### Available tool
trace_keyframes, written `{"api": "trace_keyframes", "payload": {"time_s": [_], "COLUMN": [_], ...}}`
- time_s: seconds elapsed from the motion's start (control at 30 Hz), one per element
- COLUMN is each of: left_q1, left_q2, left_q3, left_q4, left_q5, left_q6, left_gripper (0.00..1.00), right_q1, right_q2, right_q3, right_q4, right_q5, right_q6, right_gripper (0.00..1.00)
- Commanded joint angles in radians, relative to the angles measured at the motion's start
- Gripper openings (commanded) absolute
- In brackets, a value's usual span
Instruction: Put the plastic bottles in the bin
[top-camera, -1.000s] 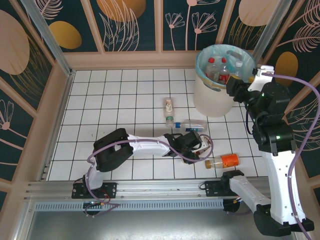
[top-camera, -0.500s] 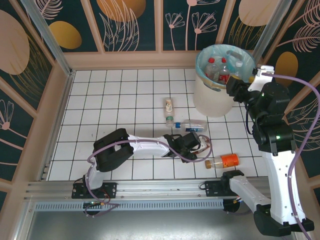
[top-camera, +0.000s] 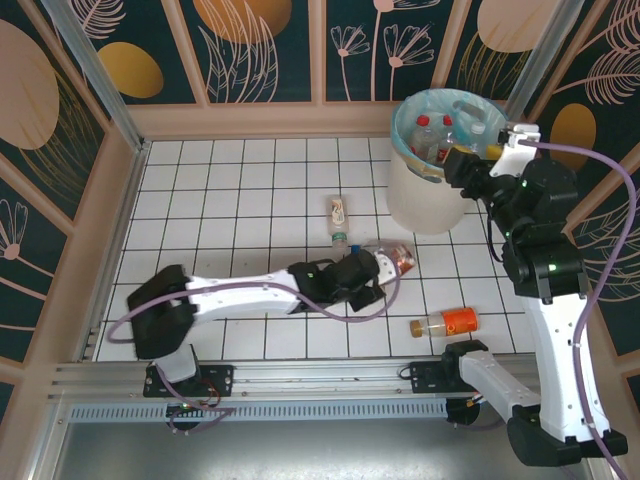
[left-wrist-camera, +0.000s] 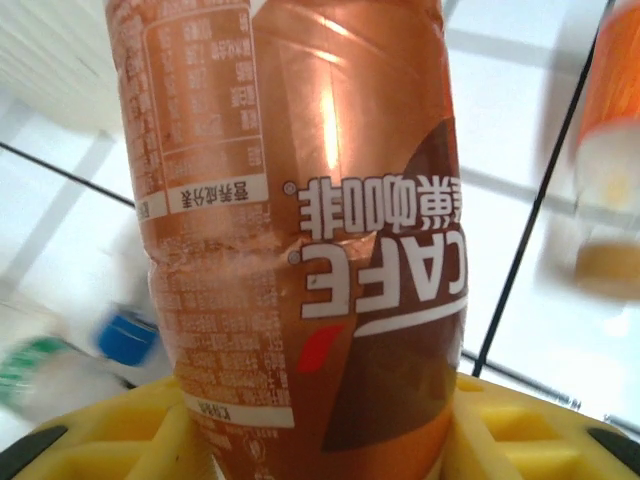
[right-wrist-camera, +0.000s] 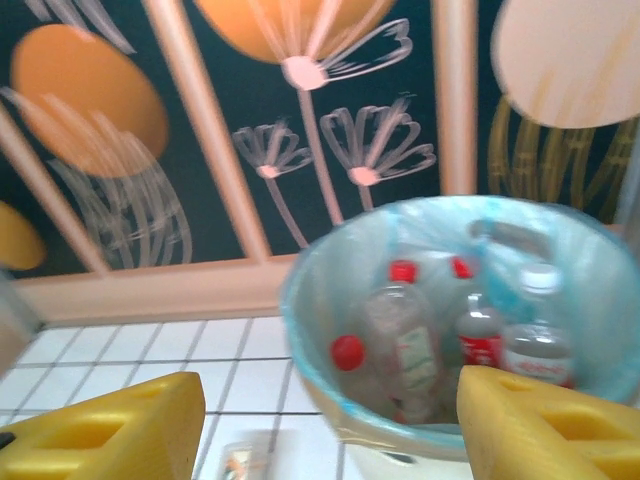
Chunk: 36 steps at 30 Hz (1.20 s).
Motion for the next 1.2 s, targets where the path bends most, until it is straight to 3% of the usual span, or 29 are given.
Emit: {"api": "trace_keyframes", "payload": {"time_s": [0.0, 0.07, 0.13, 0.37, 0.6, 0.93, 1.17], "left_q1": [0.008, 0.007, 0.007, 0.007, 0.007, 0.008, 0.008], "left_q2": [-0.141, -0.200, -0.246, -0.376, -0.470, -0.525, -0.536], "left_q3": [-0.003, -0.005, -0.006, -0.065, -0.152, -0.189, -0.216], "left_q4": [0.126, 0.171, 0.211, 0.320, 0.411, 0.459, 0.483], "left_q5": [-0.118, -0.156, -0.189, -0.257, -0.268, -0.211, -0.169], "left_q6": [0.016, 0.032, 0.046, 0.055, 0.048, 0.061, 0.077], "left_gripper": [0.48, 0.44, 0.30, 0.25, 0.25, 0.27, 0.27], "right_q1": [0.004, 0.004, 0.003, 0.006, 0.045, 0.245, 0.311], "right_q2": [-0.005, -0.011, -0.023, -0.032, 0.017, 0.113, 0.165], "right_q3": [-0.018, -0.042, -0.077, -0.159, -0.154, -0.038, -0.021], "right_q4": [0.154, 0.235, 0.332, 0.615, 0.651, 0.346, 0.323], "right_q5": [-0.287, -0.423, -0.538, -0.837, -0.959, -0.763, -0.776], "right_q6": [0.025, 0.041, 0.066, 0.183, 0.220, 0.015, -0.005], "right_gripper": [0.68, 0.68, 0.69, 0.75, 0.78, 0.83, 0.85]}}
